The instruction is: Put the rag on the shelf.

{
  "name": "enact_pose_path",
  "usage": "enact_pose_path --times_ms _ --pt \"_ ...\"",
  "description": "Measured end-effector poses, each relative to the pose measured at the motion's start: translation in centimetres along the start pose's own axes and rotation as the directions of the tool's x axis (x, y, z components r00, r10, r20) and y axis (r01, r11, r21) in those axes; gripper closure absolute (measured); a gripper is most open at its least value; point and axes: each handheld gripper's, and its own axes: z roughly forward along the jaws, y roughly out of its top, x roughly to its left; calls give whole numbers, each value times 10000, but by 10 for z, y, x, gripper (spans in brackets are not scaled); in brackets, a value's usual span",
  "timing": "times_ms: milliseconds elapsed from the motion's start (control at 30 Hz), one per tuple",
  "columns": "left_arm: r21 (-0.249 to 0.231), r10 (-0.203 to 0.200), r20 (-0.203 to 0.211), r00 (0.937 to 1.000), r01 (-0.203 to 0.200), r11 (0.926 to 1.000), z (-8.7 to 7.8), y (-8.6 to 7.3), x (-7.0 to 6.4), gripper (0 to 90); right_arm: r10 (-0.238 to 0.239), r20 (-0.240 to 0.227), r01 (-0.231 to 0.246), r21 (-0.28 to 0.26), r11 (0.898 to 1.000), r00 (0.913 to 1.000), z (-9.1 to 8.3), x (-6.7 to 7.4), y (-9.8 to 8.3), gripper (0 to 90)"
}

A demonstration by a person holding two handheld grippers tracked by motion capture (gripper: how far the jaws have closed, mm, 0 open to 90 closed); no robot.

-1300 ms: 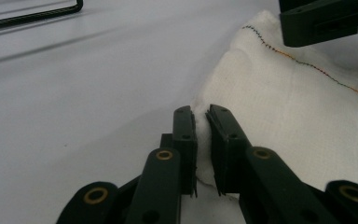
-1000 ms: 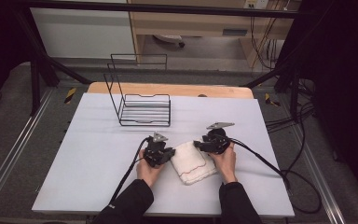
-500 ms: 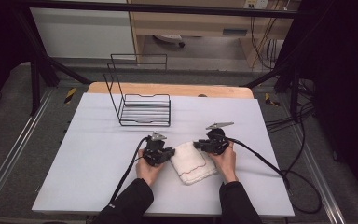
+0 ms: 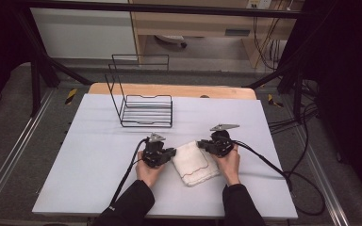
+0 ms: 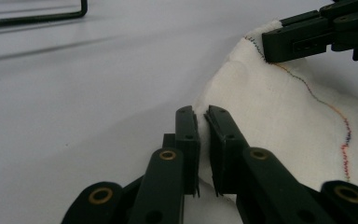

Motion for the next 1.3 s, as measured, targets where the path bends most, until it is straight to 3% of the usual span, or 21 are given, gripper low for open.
enact_pose_path --times_ms 200,400,700,900,933,1033,1067,1100,1133,1300 --pt "-839 107 317 9994 -80 9964 -15 6 -5 826 -199 -38 195 -825 9964 9998 -23 8 2 824" --pt "-1456 215 509 9985 -139 9892 -25 10 -10 827 -409 33 409 -1622 9859 9992 -42 15 2 825" --pt "-2296 387 685 9969 -220 9730 -41 18 -19 829 -561 164 584 -2497 9666 9983 -64 25 2 828" --pt "-2710 363 844 9958 -122 9625 -51 22 -20 829 -862 401 945 -3245 9412 9955 -77 38 5 828" --pt "-2782 448 786 9959 -213 9603 -54 23 -21 829 -862 401 945 -3245 9412 9955 -77 38 5 828" --pt "-3060 731 549 9958 -530 9506 -60 25 -24 829 -1002 642 1167 -3612 9252 9929 -82 47 8 828" --pt "-3182 736 553 9958 -523 9466 -62 26 -24 829 -1002 642 1167 -3612 9252 9929 -82 47 8 828" --pt "-3283 733 607 9955 -495 9433 -64 27 -24 829 -994 703 1188 -3822 9164 9926 -83 50 9 828" --pt "-3356 767 618 9951 -517 9406 -66 27 -23 829 -994 703 1188 -3822 9164 9926 -83 50 9 828" --pt "-3721 932 508 9944 -678 9257 -74 31 -23 829 -1172 943 1466 -4300 8908 9886 -87 60 13 827"
